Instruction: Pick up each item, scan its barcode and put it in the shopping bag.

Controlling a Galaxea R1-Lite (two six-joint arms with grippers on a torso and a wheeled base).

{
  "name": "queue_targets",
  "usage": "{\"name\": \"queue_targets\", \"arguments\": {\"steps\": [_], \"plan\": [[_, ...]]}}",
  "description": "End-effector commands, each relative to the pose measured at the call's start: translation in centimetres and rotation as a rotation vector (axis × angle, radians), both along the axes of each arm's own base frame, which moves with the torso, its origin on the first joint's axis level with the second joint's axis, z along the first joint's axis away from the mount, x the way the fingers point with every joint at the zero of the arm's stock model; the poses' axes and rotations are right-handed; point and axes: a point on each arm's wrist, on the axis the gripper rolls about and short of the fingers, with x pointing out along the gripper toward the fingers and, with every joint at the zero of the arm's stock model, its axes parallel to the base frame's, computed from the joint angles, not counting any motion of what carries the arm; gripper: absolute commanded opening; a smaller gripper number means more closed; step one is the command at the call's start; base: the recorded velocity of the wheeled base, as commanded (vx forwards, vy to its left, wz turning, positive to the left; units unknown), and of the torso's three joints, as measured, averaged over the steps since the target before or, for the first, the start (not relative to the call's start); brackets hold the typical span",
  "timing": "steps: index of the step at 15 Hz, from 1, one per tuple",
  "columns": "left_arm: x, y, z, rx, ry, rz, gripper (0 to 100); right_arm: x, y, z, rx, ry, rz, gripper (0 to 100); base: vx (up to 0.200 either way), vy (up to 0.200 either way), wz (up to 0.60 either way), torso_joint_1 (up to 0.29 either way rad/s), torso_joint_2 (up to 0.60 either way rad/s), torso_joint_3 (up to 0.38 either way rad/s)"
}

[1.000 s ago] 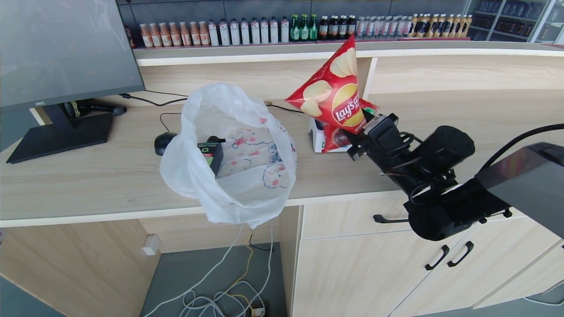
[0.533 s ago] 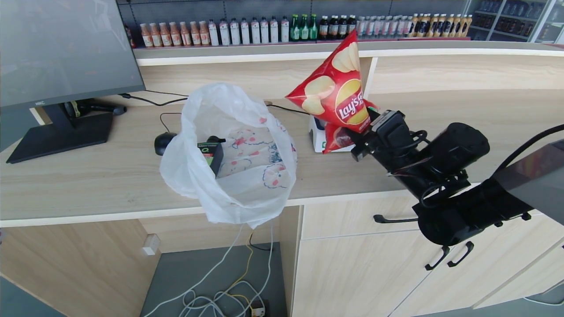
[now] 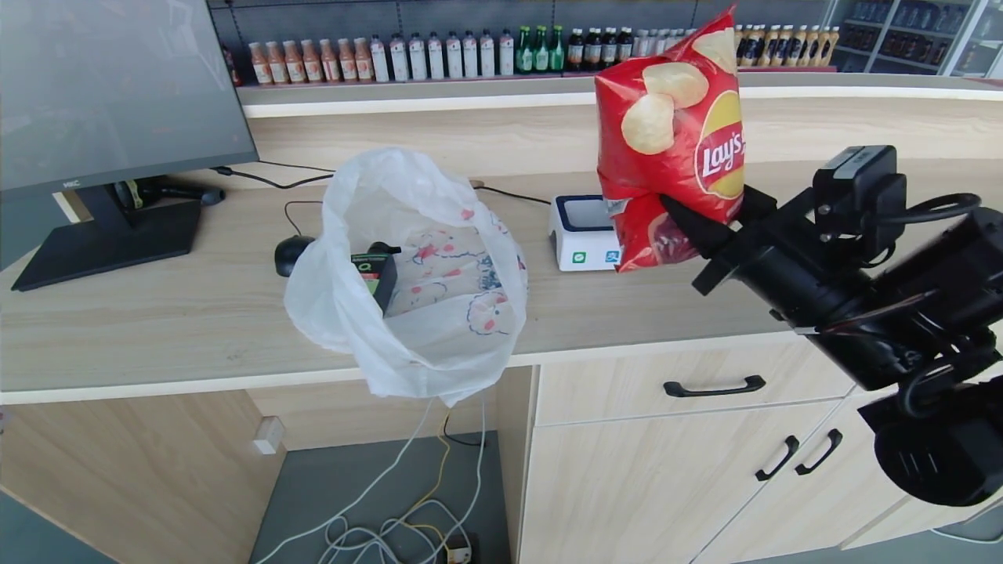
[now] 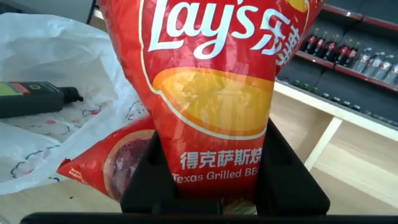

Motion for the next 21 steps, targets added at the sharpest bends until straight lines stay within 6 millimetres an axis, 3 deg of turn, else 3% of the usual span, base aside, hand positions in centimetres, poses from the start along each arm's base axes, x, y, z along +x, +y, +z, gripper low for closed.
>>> {"name": "queue_targets", "arguments": {"steps": [1, 3, 8, 10, 14, 18, 21], "plan": [[0.0, 0.0, 0.0, 0.000, 0.000, -0.001, 100, -2.1, -0.7, 1.1, 0.045, -0.001, 0.025, 0, 0.000, 0.000, 0.00, 0.000, 0.00, 0.000], [0.0, 0.0, 0.0, 0.000, 0.000, -0.001, 100, -3.2, 0.2, 0.9, 0.048, 0.015, 0.072, 0, 0.000, 0.000, 0.00, 0.000, 0.00, 0.000], [0.0, 0.0, 0.0, 0.002, 0.000, 0.001, 100, -3.4, 0.1, 0.8, 0.060, 0.031, 0.079, 0, 0.000, 0.000, 0.00, 0.000, 0.00, 0.000], [0.0, 0.0, 0.0, 0.002, 0.000, -0.001, 100, -4.3, 0.1, 1.7, 0.101, 0.020, 0.090, 0, 0.000, 0.000, 0.00, 0.000, 0.00, 0.000], [0.0, 0.0, 0.0, 0.000, 0.000, 0.001, 100, -6.7, 2.4, 1.8, 0.454, 0.204, 0.002, 0, 0.000, 0.000, 0.00, 0.000, 0.00, 0.000], [0.0, 0.0, 0.0, -0.003, 0.000, 0.001, 100, -7.4, 2.0, 2.5, 0.444, 0.164, -0.011, 0, 0.000, 0.000, 0.00, 0.000, 0.00, 0.000], [0.0, 0.0, 0.0, -0.003, 0.000, 0.001, 100, -7.3, 2.0, 2.7, 0.445, 0.158, -0.011, 0, 0.000, 0.200, 0.00, -0.001, 0.00, 0.002]]}}
